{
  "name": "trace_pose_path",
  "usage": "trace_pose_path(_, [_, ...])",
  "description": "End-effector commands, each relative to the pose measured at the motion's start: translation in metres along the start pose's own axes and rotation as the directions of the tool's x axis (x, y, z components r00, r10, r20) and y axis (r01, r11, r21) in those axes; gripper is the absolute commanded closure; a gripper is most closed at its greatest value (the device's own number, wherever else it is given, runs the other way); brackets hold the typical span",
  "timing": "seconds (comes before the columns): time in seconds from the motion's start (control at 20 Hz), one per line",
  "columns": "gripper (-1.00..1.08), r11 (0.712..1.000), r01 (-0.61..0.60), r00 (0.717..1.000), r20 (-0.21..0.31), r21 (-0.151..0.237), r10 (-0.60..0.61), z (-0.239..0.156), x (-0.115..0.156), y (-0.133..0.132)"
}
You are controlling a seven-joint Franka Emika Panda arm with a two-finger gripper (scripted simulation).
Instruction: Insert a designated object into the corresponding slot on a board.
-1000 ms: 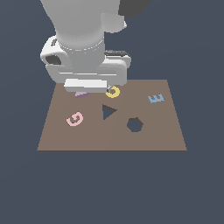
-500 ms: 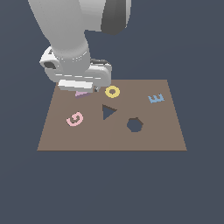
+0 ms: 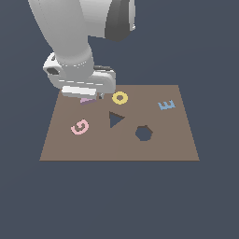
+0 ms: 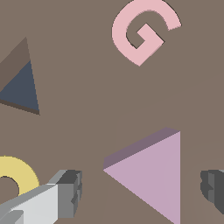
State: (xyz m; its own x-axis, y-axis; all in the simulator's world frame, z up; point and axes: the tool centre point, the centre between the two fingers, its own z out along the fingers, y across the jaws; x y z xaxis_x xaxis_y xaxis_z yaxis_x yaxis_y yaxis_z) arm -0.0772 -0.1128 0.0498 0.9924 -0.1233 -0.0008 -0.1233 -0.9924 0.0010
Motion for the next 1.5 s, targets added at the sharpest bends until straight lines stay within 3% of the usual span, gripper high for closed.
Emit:
trace_pose_path(0.0, [-0.92, 1.0, 0.0, 1.0, 0.0, 0.0, 0.0, 0.004, 0.0, 0.0])
trace_pose_path(0.35, [-0.92, 1.0, 0.0, 1.0, -0.001, 0.001, 0.0, 0.02, -0.001, 0.0])
trace_pose_path(0.4, [1.08, 1.0, 0.0, 1.0, -0.001, 0.001, 0.0, 0.02, -0.001, 0.0])
trace_pose_path(1.05, [1.08, 1.0, 0.003, 1.0, -0.001, 0.001, -0.003, 0.019, 0.0, 0.0])
trace_pose_path(1.45, [1.08, 0.997, 0.077, 0.997, -0.001, 0.001, -0.077, 0.019, 0.004, 0.002])
